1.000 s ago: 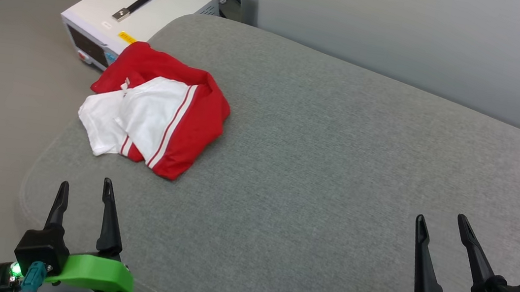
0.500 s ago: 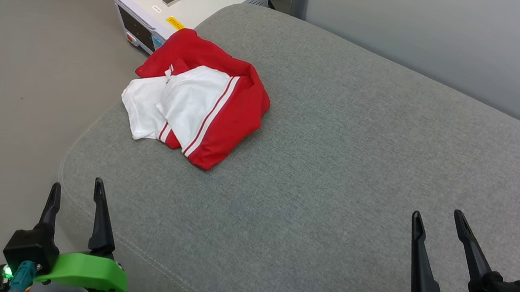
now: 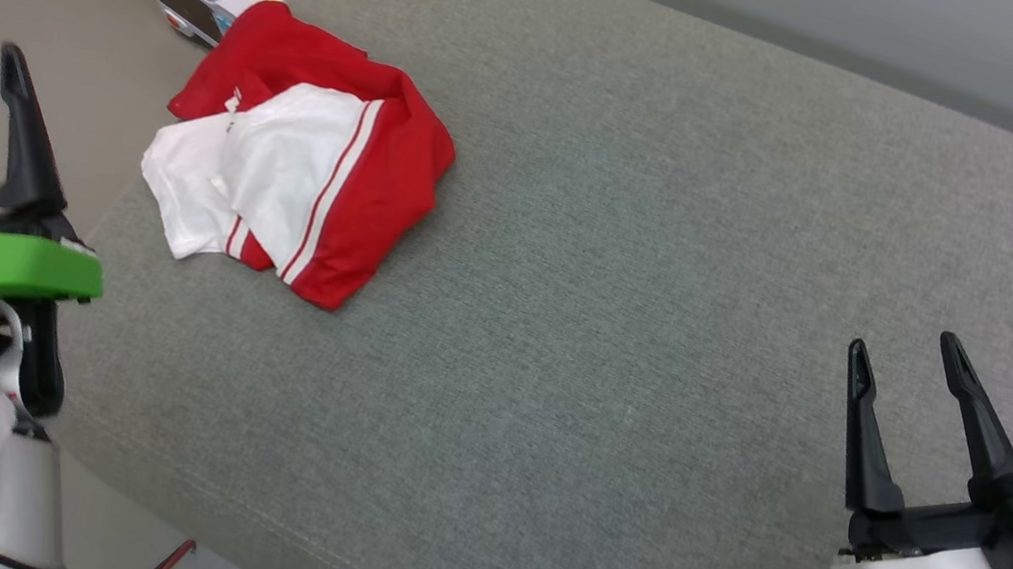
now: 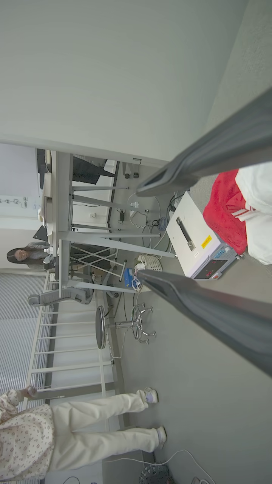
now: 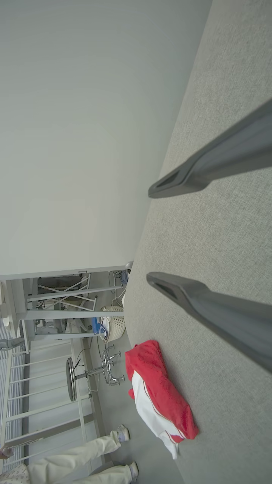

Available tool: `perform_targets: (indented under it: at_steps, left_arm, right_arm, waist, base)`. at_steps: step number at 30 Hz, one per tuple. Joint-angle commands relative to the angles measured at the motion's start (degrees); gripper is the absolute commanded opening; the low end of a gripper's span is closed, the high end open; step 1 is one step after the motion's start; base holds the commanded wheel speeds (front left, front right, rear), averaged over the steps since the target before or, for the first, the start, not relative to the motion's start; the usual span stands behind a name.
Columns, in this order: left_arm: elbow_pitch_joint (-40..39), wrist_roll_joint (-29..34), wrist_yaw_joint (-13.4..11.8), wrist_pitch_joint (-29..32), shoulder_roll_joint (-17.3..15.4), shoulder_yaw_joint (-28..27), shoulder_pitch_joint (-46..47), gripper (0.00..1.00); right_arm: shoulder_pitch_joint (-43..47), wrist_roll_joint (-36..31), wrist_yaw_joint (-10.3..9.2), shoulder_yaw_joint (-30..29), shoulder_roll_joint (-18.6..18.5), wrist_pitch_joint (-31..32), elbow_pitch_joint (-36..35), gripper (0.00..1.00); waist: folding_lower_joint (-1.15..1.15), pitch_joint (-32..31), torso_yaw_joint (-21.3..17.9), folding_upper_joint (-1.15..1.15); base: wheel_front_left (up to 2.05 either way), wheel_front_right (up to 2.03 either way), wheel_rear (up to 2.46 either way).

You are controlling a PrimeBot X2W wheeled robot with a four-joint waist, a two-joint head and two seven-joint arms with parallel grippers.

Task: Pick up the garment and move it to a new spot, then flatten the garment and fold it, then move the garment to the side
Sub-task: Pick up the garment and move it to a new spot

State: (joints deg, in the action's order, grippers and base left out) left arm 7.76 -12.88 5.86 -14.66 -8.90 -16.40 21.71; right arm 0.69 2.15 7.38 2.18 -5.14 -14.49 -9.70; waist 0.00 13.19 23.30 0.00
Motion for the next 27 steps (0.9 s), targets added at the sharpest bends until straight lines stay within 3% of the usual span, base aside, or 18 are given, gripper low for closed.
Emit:
perform_targets:
  at_steps: [1, 7, 11, 16, 22, 27]
  left_arm:
    - [0.9, -0.3, 0.6, -0.3, -1.1, 0.0, 2.7, 1.0]
    - [8.3, -6.1, 1.5, 2.7, -8.7, 2.7, 13.1, 1.0]
    - [11.8, -13.3, 1.6, 11.7, -14.3, 8.3, 18.4, 1.0]
    - [16.6, -23.5, 1.6, 28.6, -19.8, 15.1, 23.0, 1.0]
    - [20.0, -30.6, 1.6, 45.3, -24.1, 21.6, 25.7, 1.0]
    - [22.8, -33.0, 1.6, 51.6, -25.7, 25.7, 26.7, 1.0]
  right_arm:
    - [-1.3, -0.4, 0.11, -0.4, -0.5, -0.5, -0.7, 1.0]
    - [-3.3, -0.7, 0.11, -1.1, -1.7, -0.5, -2.1, 1.0]
    - [-4.2, -0.8, 0.11, -1.2, -2.2, -0.5, -2.9, 1.0]
    - [-5.3, -0.9, 0.11, -1.3, -2.7, -0.5, -3.3, 1.0]
    - [-6.5, -1.0, 0.11, -1.5, -3.1, -0.5, -3.7, 1.0]
    - [-7.4, -0.8, 0.11, -1.8, -3.3, -0.5, -3.8, 1.0]
  waist:
    - [0.0, 5.2, -4.3, 0.0]
    - [0.0, 9.4, -6.3, 0.0]
    - [0.0, 11.2, -7.2, 0.0]
    - [0.0, 12.9, -8.1, 0.0]
    - [0.0, 15.2, -9.7, 0.0]
    - [0.0, 17.2, -10.8, 0.0]
  base:
    - [0.0, 0.0, 0.0]
    - [0.0, 0.0, 0.0]
    - [0.0, 0.0, 0.0]
    - [0.0, 0.0, 0.0]
    - [0.0, 0.0, 0.0]
    - [0.0, 0.0, 0.0]
